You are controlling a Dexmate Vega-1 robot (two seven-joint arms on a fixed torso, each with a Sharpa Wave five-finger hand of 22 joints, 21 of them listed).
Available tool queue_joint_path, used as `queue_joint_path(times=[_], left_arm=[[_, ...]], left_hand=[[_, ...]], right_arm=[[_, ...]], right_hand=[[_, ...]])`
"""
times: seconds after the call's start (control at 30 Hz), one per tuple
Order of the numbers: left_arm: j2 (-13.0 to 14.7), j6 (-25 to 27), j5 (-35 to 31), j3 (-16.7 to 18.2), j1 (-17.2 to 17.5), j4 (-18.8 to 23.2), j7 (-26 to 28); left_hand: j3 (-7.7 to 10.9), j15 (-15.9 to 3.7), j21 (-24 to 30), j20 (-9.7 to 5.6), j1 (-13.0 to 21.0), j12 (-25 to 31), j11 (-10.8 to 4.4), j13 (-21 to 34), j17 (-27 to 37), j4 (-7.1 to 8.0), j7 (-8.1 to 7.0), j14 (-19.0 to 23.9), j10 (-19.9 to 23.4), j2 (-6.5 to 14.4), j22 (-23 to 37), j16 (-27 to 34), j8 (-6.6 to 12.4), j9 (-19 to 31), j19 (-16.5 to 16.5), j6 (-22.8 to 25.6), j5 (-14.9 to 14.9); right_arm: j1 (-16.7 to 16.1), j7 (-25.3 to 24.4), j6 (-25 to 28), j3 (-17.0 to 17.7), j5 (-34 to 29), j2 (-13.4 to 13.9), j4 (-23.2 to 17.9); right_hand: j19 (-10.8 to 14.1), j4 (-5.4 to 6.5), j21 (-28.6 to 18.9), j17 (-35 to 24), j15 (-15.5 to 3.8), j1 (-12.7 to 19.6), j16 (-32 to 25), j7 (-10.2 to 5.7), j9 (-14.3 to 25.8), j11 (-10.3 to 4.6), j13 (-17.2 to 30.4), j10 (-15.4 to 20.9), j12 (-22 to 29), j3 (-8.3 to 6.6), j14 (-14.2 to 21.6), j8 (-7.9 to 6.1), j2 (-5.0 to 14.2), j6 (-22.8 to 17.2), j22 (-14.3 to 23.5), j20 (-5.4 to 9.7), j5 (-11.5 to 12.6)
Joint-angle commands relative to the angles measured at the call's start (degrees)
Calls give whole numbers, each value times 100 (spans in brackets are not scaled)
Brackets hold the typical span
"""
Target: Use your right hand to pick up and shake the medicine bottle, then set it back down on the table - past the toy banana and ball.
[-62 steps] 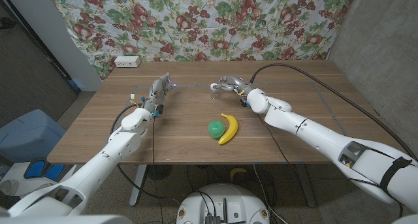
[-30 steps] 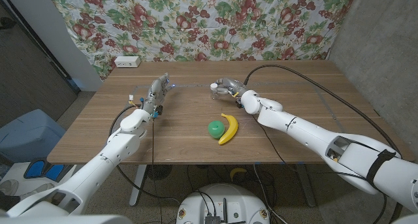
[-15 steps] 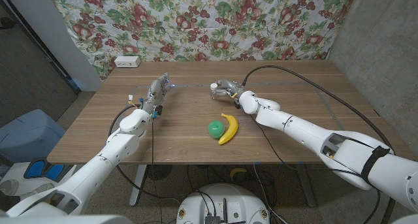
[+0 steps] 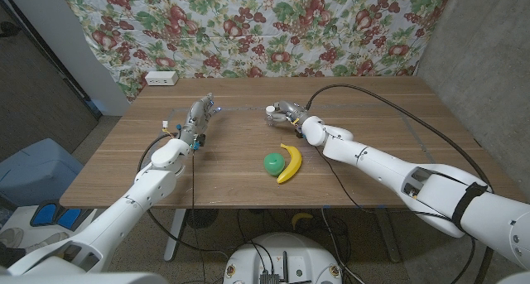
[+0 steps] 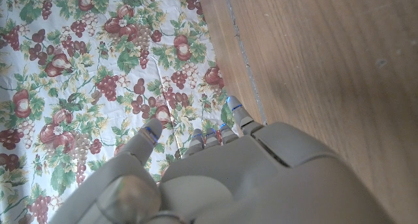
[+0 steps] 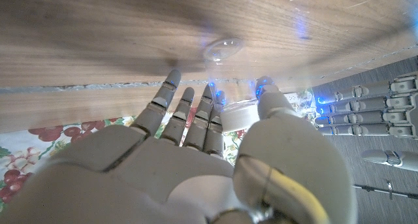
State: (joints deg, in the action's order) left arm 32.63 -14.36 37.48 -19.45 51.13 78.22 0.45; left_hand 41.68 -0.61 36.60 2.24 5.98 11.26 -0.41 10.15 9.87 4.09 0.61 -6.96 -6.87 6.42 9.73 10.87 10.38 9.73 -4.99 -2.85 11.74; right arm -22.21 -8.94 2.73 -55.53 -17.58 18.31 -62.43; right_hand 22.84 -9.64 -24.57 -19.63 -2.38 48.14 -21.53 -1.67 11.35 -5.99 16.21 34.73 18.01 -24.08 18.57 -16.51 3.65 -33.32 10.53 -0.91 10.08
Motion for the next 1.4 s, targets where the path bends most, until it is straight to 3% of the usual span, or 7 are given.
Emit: queue_joint_path(times=[0.03,0.13,0.27,0.37,0.87,1.07,1.4], left_arm=[[-16,2,19,-3,-36,-57,-42],[-21,3,16,-9,-48,-70,-49],[-32,-2,13,-16,-61,-86,-53],[-34,3,12,-22,-74,-96,-65],[-56,-4,-10,-39,-88,-91,-42],[-63,1,-12,-46,-87,-73,-36],[-55,16,-45,-63,-62,7,6]], left_hand=[[-4,4,-29,2,11,-2,-15,18,13,23,-56,-18,13,422,21,-13,8,20,32,20,42],[-4,-3,-38,3,11,-2,-18,18,12,24,-104,-14,16,419,21,-12,15,20,39,44,42],[-5,-4,-45,4,11,-1,-15,17,12,24,-108,-15,18,418,21,-13,15,20,40,48,42],[-7,-5,-52,8,11,-2,-17,17,11,24,-93,-15,17,416,21,-13,14,20,42,49,41],[-9,-2,-78,8,12,-5,-17,17,10,25,-75,-16,13,415,22,-15,8,21,53,46,41],[-9,-2,-89,8,12,-4,-16,17,9,24,-71,-16,15,413,22,-16,7,21,56,48,41],[-15,-4,-108,6,15,-4,-19,17,6,16,-77,-15,17,406,23,-17,6,21,66,54,40]], right_arm=[[14,-306,-78,-58,-96,-68,171],[13,-333,-109,-58,-94,-68,183],[-3,-427,-138,-46,-105,-69,193],[-19,-440,-151,-22,-81,-54,174],[-120,-772,-184,49,-158,12,73],[-214,-1012,-91,127,-210,60,-65],[-363,-1205,-34,245,-247,203,-316]], right_hand=[[217,14,-81,-200,-754,293,-413,-85,36,-100,254,575,281,180,490,-188,95,-594,27,59,-22],[271,2,-110,-316,-836,425,-599,-224,41,-204,370,849,405,254,631,-304,110,-918,34,71,-15],[340,20,-182,-612,-932,690,-1057,-216,80,-268,665,1696,774,412,953,-593,195,-1625,49,137,-1],[386,-2,-231,-688,-971,889,-1199,-179,128,-232,818,2016,948,361,1196,-798,334,-2040,53,181,31],[425,-8,-275,-698,-975,1004,-1200,-110,220,-211,939,2133,1046,322,1298,-926,379,-2165,55,195,55],[401,-16,-296,-857,-1019,1153,-1480,-77,248,-171,1064,2202,1129,321,1778,-979,436,-2173,53,194,46],[440,-34,-328,-873,-1018,1239,-1468,-72,259,-191,1128,2229,1167,298,1815,-1003,426,-2179,54,209,42]])
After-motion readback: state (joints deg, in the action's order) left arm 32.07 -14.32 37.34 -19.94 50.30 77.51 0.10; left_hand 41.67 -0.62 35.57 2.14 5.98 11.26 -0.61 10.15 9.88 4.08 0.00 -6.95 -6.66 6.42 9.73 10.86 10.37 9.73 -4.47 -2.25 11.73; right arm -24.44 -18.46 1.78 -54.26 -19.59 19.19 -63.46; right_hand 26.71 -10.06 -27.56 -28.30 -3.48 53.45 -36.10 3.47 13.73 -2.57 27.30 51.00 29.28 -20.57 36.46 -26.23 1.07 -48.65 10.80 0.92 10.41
